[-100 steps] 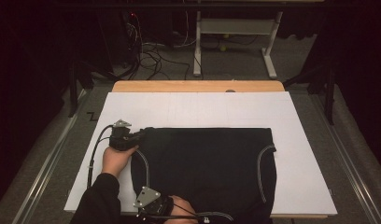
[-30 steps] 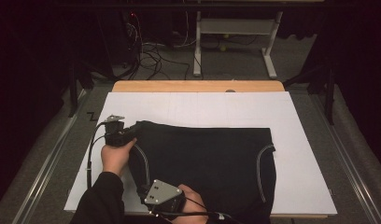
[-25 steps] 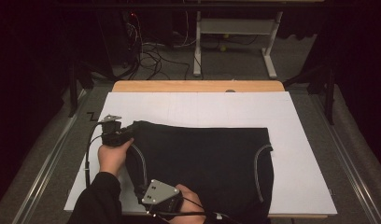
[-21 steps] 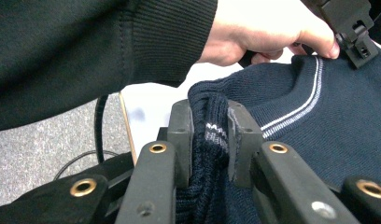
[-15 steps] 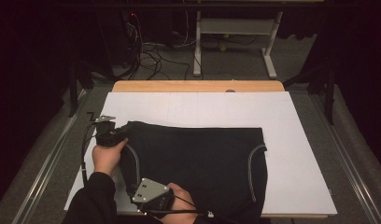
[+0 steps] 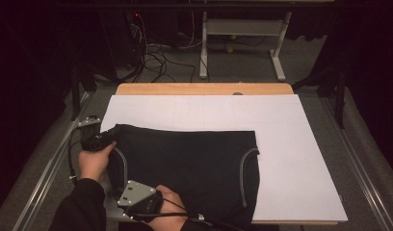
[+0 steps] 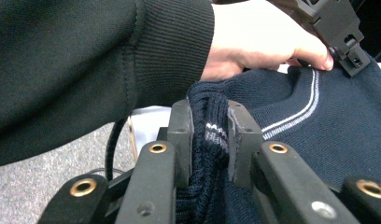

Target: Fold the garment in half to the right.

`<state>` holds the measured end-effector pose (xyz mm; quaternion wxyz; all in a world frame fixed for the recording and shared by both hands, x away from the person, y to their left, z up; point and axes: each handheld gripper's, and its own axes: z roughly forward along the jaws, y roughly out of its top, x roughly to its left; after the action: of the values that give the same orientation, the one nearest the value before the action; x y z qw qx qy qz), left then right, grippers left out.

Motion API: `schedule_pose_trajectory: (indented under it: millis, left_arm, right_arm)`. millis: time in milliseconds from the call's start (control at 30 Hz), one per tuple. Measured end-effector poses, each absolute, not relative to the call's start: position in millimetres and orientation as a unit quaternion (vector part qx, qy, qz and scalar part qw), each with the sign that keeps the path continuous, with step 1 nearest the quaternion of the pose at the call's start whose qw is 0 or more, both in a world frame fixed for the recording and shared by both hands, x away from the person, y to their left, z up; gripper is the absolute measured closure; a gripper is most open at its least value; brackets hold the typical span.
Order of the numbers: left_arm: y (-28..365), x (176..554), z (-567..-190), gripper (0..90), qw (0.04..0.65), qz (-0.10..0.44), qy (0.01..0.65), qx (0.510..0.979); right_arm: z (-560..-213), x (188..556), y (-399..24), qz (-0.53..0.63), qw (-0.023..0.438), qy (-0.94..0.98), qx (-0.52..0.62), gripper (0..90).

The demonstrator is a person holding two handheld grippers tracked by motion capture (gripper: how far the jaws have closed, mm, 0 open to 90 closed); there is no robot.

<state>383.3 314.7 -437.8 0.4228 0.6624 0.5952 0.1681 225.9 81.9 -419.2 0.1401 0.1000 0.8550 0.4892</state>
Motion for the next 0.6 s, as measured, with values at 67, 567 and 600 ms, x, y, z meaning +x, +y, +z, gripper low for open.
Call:
schedule_pose_trajectory:
  millis: [67, 567, 600]
  left_arm:
    - [319.7, 381.6, -434.9, 76.9, 0.422, 0.171, 0.595, 0.662]
    - [327.7, 375.3, -426.6, 77.7, 0.415, 0.179, 0.588, 0.671]
    - [324.8, 375.5, -424.6, 77.7, 0.409, 0.186, 0.584, 0.676]
  right_arm:
    - [-418.3, 225.7, 86.9, 0.492, 0.138, 0.854, 0.097, 74.8]
    - [-416.7, 222.9, 97.6, 0.495, 0.138, 0.853, 0.088, 74.7]
    - [-416.2, 222.8, 96.1, 0.497, 0.139, 0.852, 0.09, 74.7]
